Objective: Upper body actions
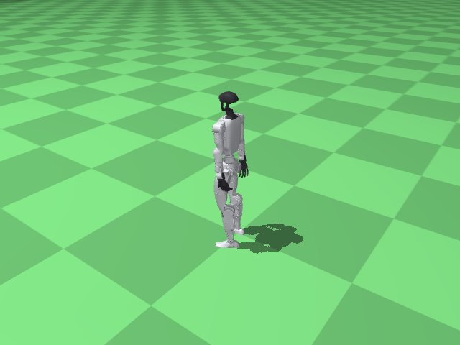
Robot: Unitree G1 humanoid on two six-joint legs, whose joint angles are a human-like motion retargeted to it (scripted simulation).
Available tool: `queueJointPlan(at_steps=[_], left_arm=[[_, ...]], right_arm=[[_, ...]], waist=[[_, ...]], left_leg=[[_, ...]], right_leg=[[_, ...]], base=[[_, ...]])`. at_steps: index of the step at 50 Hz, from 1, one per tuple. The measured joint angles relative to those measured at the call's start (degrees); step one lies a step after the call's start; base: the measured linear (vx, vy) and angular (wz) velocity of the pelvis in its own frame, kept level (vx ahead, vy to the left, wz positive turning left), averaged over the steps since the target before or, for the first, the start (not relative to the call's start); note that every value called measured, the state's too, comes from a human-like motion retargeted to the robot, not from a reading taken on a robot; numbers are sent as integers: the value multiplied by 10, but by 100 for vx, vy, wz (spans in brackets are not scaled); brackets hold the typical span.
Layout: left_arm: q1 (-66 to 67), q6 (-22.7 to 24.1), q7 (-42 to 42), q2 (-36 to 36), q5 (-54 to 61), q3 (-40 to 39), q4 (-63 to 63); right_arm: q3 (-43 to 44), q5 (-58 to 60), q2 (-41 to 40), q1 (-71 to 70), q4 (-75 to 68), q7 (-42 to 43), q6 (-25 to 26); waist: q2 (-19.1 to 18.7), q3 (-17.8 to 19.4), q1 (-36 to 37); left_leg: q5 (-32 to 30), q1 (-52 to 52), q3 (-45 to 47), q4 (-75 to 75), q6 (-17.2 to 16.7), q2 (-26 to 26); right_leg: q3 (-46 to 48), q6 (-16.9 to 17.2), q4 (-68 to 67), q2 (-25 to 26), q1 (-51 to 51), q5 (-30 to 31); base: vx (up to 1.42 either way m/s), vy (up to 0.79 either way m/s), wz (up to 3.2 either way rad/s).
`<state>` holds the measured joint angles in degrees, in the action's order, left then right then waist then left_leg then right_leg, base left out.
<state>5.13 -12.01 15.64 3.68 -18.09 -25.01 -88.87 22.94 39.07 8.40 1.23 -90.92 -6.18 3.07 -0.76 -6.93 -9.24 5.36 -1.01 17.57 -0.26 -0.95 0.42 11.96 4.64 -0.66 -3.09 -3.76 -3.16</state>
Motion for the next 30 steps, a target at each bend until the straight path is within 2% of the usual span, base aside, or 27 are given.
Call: queueJointPlan(at_steps=[9,14,18,22,27,30], left_arm=[[1,0,16,6,-12,-17,7],[-6,-4,-3,40,-29,-48,9],[-22,-29,-11,100,-26,-103,8],[-43,-52,-29,191,-1,-156,27],[-70,-61,-88,303,26,-202,103],[-106,-52,-146,356,49,-231,160]], right_arm=[[3,10,-3,-7,11,-8,-7],[25,5,11,-16,2,2,-7],[67,-12,42,-33,-2,17,10],[128,-77,77,-65,42,49,32],[199,-179,114,-125,165,85,50],[208,-222,129,-169,262,102,46]], waist=[[3,-2,11],[3,-1,16],[2,-5,23],[1,-11,29],[-4,-25,29],[-7,-35,29]], left_leg=[[-3,-7,7,3,-4,5],[-5,-7,6,4,-6,6],[-6,-9,5,4,-7,5],[-7,-11,4,4,-7,4],[-7,-13,4,5,-8,5],[-6,-13,5,6,-8,5]], right_leg=[[-4,-1,1,0,-2,1],[-2,-1,2,0,1,0],[0,-2,3,-2,2,0],[1,-2,4,-3,2,-1],[2,-3,4,-2,1,-2],[1,-4,3,-1,1,-3]], base=[[0,0,0],[0,0,0],[0,0,0],[0,0,0],[0,0,0],[0,0,0]])
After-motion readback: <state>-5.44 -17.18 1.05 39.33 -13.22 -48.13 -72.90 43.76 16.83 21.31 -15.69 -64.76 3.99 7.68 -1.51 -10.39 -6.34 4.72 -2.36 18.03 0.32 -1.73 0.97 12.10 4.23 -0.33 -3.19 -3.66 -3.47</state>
